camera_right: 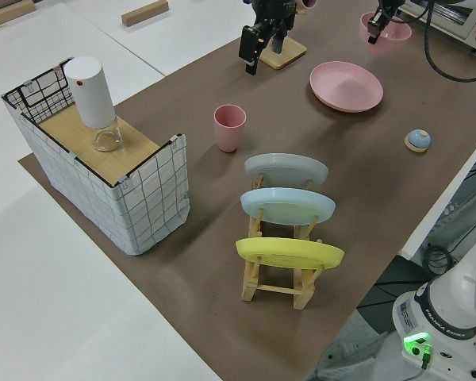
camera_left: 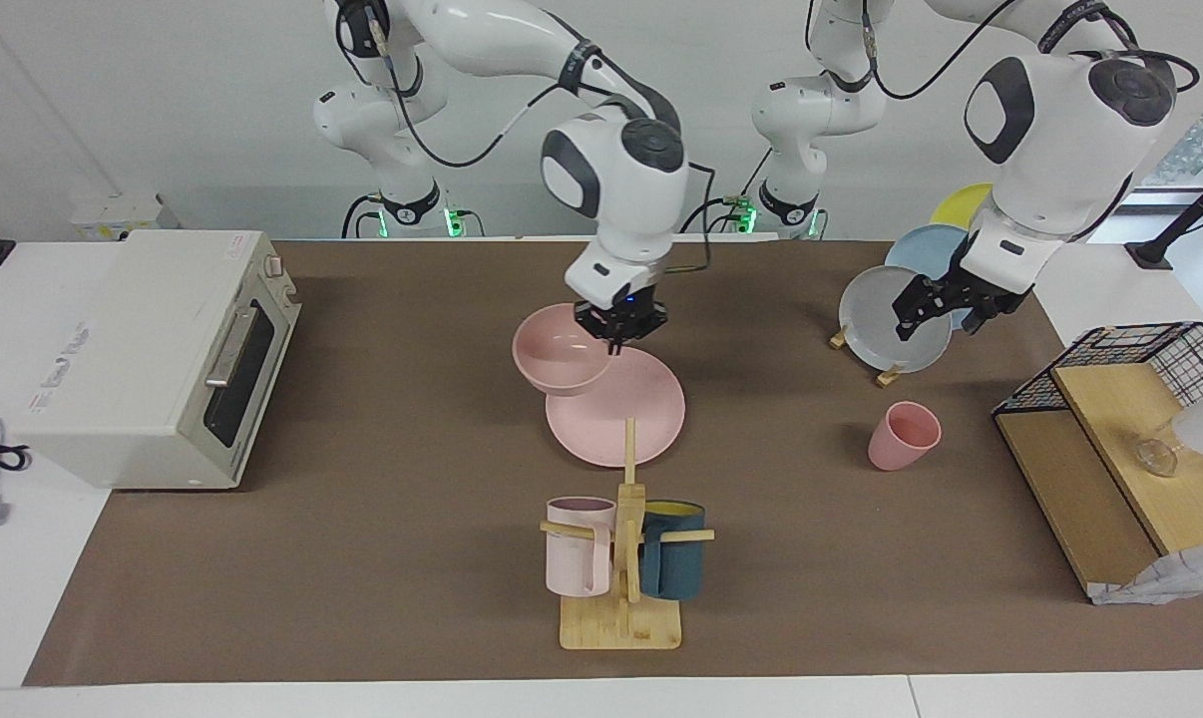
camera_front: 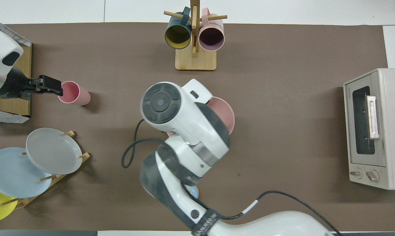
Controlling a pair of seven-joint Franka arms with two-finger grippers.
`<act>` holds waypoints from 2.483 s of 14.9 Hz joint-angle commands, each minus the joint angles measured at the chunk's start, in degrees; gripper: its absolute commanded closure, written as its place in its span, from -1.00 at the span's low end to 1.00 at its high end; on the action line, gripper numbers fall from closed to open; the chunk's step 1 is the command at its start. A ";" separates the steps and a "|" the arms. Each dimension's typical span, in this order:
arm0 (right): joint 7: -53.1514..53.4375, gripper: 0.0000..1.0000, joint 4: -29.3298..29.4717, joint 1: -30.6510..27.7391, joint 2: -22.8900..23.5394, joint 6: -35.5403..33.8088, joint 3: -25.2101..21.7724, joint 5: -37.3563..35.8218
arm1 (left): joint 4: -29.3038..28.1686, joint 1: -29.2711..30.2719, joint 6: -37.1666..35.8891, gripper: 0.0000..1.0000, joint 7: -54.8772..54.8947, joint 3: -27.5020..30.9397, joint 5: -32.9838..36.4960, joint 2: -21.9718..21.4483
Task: Organize tableware
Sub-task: 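Carry the pink bowl with the right gripper over the pink plate, then release the bowl onto the plate and withdraw the right gripper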
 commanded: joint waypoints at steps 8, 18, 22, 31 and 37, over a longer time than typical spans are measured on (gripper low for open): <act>2.31 1.00 -1.72 -1.18 3.58 8.52 0.29 0.61 | 0.11 -2.88 14.09 -1.00 -0.52 -0.18 1.81 12.49; 3.73 0.60 -5.06 -1.36 2.44 11.08 0.91 2.11 | -7.45 -2.00 20.51 -0.97 -3.42 -0.18 2.26 11.62; 3.29 -0.69 -0.16 -1.71 2.52 2.67 0.91 1.06 | -7.63 -1.91 20.60 -0.71 -3.25 -0.09 2.34 11.62; -26.30 -1.00 2.67 -20.94 -12.13 -14.82 -0.23 2.20 | -8.77 -0.95 20.60 1.00 1.85 0.00 6.12 11.27; -34.85 -1.00 -0.56 -32.53 -20.49 -22.23 -1.73 2.20 | 4.55 -2.08 4.82 1.00 0.54 -0.35 4.99 11.53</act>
